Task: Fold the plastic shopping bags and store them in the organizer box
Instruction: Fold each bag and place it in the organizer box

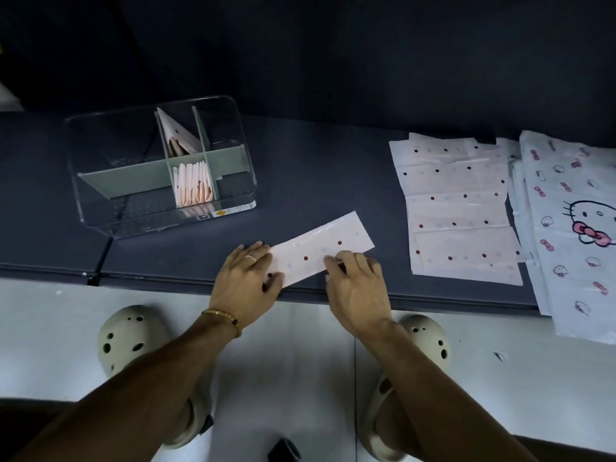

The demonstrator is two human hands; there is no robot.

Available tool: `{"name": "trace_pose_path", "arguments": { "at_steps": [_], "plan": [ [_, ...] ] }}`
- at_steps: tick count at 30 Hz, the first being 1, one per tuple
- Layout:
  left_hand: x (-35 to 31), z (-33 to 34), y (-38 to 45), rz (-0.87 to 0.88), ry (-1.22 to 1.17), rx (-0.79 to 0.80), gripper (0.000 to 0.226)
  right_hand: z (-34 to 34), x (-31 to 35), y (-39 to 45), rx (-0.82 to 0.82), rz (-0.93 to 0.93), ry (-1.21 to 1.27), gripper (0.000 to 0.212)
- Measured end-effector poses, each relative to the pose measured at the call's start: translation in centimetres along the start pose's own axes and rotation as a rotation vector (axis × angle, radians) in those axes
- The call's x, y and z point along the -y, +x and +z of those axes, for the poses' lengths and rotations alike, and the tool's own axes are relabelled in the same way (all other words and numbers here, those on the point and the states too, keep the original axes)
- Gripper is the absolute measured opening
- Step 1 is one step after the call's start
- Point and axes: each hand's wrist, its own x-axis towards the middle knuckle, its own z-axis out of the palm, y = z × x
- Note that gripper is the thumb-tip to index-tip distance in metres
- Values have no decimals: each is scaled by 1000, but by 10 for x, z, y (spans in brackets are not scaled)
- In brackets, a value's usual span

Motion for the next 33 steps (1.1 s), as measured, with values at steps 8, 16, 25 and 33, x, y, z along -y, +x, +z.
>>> {"name": "trace_pose_path", "arguments": {
  "at_steps": [8, 16, 25, 33],
  "plan": [
    [5, -14, -10, 318, -29, 269, 52, -3, -8, 0, -31, -57, 68, 33],
    [-28, -26, 9, 20, -297, 105, 23, -8, 37, 6, -76, 64, 361, 9],
    [-28, -18, 33, -313, -510, 105, 40, -8, 9, 34, 72, 603, 827, 19],
    [-37, -14, 52, -377, -294, 146, 26, -1, 15, 45, 85, 672, 651, 20]
  ]
}}
